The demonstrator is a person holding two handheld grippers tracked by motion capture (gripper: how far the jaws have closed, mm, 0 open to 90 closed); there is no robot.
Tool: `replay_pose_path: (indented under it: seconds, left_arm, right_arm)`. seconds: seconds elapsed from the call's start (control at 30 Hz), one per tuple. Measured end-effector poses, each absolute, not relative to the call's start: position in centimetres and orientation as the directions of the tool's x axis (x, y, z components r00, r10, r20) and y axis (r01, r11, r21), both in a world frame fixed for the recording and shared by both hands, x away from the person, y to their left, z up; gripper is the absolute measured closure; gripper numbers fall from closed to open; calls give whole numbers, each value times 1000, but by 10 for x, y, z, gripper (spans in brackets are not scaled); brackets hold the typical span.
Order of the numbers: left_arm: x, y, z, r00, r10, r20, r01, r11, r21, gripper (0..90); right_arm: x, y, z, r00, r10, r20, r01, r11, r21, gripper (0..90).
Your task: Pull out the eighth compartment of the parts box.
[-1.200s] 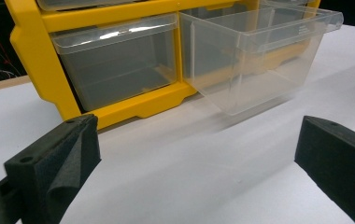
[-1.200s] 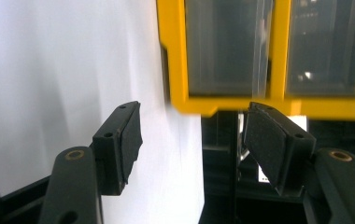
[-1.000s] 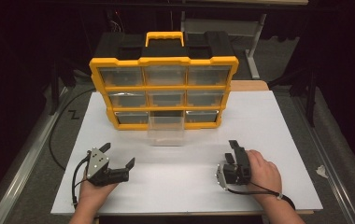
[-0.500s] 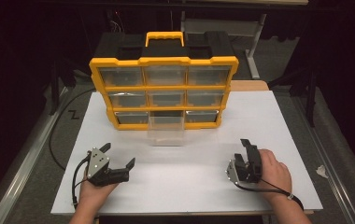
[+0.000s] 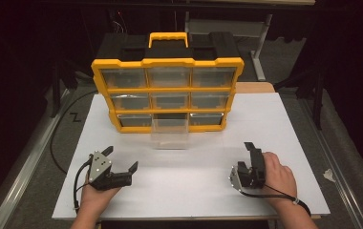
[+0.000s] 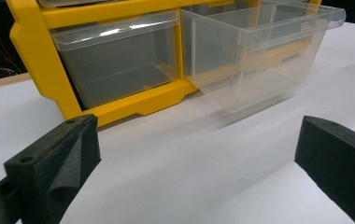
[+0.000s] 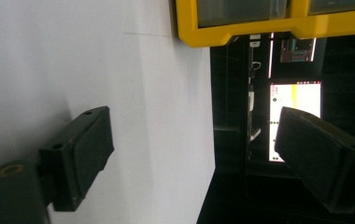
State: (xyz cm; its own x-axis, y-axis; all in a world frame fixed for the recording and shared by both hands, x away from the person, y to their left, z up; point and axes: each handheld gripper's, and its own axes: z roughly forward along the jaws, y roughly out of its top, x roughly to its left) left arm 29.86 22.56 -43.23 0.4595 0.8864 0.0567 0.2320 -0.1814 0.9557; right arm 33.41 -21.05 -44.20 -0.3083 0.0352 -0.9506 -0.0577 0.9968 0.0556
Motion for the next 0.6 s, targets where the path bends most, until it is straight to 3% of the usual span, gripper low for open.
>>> replay_pose_path:
  seconds: [0.1, 0.37, 0.6]
  left_arm:
    - [299, 226, -432, 460, 886, 57, 232, -182, 956, 9]
    - [299, 226, -432, 460, 886, 56, 233, -182, 955, 9]
    - [298, 226, -432, 458, 887, 53, 233, -178, 956, 9]
  right_arm:
    - [334, -210, -443, -305, 36, -952, -55, 997, 55, 7]
    - [333, -211, -440, -281, 40, -959, -59, 996, 59, 7]
    - [336, -215, -440, -311, 110, -944, -36, 991, 127, 7]
